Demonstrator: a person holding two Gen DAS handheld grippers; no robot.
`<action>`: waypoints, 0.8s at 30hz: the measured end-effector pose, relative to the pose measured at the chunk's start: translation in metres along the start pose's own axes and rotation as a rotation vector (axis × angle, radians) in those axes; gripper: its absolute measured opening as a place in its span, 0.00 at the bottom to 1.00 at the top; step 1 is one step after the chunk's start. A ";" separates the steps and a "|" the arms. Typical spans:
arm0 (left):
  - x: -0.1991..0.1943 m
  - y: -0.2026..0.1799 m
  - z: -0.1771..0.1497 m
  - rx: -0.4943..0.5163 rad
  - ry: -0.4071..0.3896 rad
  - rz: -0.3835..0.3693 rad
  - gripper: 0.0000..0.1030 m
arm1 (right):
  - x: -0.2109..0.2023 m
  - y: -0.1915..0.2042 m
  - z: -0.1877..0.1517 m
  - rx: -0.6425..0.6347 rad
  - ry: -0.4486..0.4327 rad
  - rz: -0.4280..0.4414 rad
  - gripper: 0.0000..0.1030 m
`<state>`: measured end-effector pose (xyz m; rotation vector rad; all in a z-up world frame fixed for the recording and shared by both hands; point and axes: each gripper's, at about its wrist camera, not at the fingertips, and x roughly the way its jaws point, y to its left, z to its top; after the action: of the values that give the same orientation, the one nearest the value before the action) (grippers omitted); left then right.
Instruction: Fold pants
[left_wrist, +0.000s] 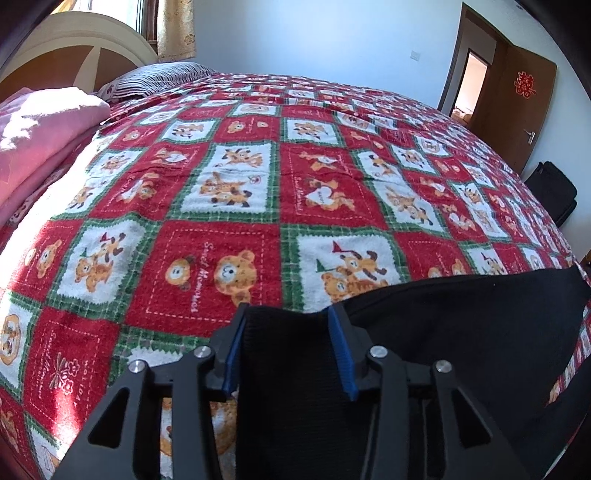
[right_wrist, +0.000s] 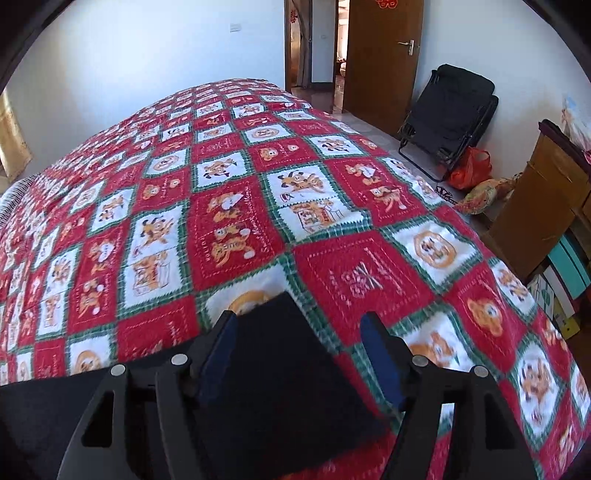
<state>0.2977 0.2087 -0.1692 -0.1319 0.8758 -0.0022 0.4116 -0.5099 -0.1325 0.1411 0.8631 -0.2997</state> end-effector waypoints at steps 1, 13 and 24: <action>0.000 -0.002 0.000 0.009 0.002 0.014 0.45 | 0.005 0.000 0.003 0.000 0.003 -0.007 0.68; 0.000 -0.003 0.001 0.023 0.004 -0.047 0.25 | 0.043 0.004 0.006 -0.022 0.088 0.035 0.36; -0.012 -0.007 0.005 0.018 -0.030 -0.101 0.13 | 0.019 0.012 0.008 -0.064 0.041 0.019 0.05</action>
<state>0.2939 0.2032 -0.1563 -0.1589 0.8386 -0.1019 0.4332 -0.5044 -0.1418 0.0964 0.9105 -0.2514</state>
